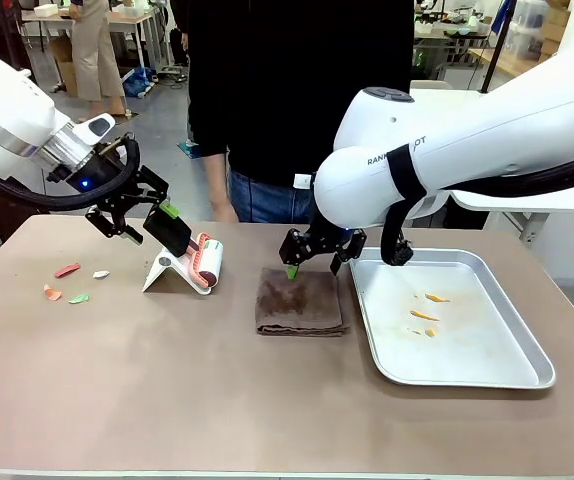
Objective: Clean the surface of the table.
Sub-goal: Hold the Lint Roller with your left hand and the towel with your right hand.
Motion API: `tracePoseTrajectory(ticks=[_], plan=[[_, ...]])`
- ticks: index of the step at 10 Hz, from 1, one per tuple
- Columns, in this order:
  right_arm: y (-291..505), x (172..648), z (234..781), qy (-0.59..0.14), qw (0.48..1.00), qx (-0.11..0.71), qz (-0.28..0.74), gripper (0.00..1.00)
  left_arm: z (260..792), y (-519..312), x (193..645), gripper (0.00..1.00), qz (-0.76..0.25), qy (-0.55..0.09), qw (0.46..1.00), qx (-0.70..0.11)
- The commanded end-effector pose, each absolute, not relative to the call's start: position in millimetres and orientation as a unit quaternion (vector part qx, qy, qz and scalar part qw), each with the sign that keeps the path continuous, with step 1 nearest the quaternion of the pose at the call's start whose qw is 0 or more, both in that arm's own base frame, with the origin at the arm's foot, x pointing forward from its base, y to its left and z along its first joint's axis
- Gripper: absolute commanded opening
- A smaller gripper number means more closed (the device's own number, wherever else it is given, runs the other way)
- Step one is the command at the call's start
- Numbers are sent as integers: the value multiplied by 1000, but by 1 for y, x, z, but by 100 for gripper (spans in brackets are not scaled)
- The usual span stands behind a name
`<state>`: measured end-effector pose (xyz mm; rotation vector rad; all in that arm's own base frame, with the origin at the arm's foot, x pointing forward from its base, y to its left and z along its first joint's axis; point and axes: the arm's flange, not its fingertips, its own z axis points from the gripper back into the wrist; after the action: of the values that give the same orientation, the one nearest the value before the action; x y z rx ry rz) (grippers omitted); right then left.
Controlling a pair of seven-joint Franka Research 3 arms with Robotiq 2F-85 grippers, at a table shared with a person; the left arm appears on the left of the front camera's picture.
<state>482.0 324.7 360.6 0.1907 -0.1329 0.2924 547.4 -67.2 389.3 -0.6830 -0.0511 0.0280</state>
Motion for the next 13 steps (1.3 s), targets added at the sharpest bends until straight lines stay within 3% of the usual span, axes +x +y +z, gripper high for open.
tracePoseTrajectory(ticks=[1,7,8,11,13], plan=[[332,491,361,-60,984,88,144,100,391,-67,552,100,-13,-21,936,-351],[336,498,349,-20,996,23,80,100,391,-71,550,100,-21,-24,939,-342],[318,496,346,-31,992,61,110,100,391,-71,550,100,-21,-24,939,-342],[320,495,345,-26,993,48,100,100,391,-71,550,100,-21,-24,939,-342],[324,486,339,-11,999,24,21,100,391,-71,550,100,-21,-24,939,-342]])
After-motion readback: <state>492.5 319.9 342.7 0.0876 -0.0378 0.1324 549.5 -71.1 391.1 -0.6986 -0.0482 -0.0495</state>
